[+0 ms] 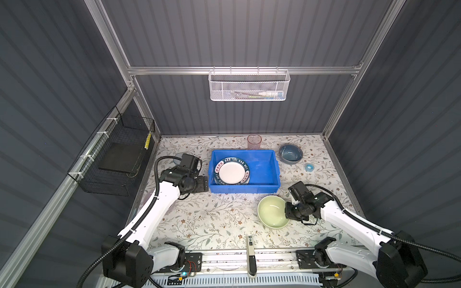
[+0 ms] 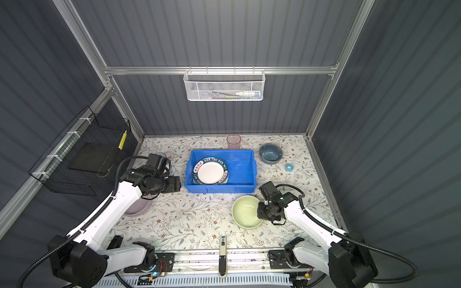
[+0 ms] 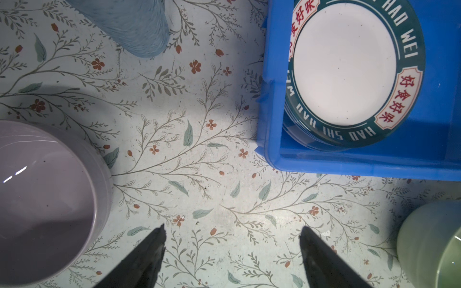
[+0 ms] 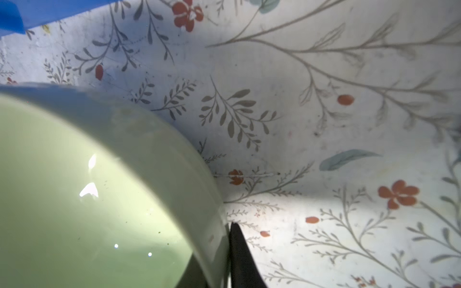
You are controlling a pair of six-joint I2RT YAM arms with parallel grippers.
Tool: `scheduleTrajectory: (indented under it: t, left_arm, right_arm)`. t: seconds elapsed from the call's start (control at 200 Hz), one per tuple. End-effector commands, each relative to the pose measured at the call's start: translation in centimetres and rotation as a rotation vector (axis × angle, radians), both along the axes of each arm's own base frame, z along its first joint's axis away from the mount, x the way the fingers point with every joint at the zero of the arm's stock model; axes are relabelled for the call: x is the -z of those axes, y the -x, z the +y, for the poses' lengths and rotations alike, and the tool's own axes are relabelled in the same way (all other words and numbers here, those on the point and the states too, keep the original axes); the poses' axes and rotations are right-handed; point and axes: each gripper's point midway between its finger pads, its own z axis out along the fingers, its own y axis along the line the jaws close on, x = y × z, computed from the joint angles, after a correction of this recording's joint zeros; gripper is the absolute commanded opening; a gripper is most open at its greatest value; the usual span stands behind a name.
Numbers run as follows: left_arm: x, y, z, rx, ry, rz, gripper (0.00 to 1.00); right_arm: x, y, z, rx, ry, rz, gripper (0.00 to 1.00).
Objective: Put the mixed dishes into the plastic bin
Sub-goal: 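Move the right gripper to the pale green bowl while left draws back, then pinch the pale green bowl rim with the right gripper, then lift the pale green bowl and lower it onto the plates in the bin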
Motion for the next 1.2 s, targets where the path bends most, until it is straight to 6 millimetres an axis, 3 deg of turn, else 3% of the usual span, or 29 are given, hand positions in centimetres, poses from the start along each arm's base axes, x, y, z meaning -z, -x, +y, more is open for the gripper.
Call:
scheduleTrajectory:
  t: [0.0, 0.315, 0.605, 0.835, 1.006, 1.196]
  left_arm:
    - [0.0, -0.4, -0.2, 0.008, 0.011, -0.011, 0.86]
    - [0.5, -0.8, -0.1, -0.008, 0.009, -0.018, 0.87]
    - [0.5, -0.9, 0.0, -0.01, 0.002, -0.026, 0.87]
    - [0.5, -0.9, 0.7, -0.025, -0.025, -0.038, 0.88]
    - [0.4, -0.6, 1.0, -0.031, -0.036, -0.045, 0.89]
    - [0.3, 0.0, 1.8, -0.035, -0.068, -0.063, 0.93]
  right_arm:
    - [-1.2, -0.4, 1.0, -0.055, -0.027, -0.024, 0.1]
    - [-4.6, -0.5, 3.2, -0.18, -0.078, -0.078, 0.04]
    - [-10.7, -2.6, 4.3, -0.276, -0.075, -0.178, 0.02]
    - [-13.6, -6.7, 7.1, -0.348, -0.079, -0.226, 0.02]
    - [-16.1, -10.9, 9.4, -0.35, -0.08, -0.273, 0.02]
    - [-17.1, -15.4, 12.5, -0.353, -0.106, -0.296, 0.02]
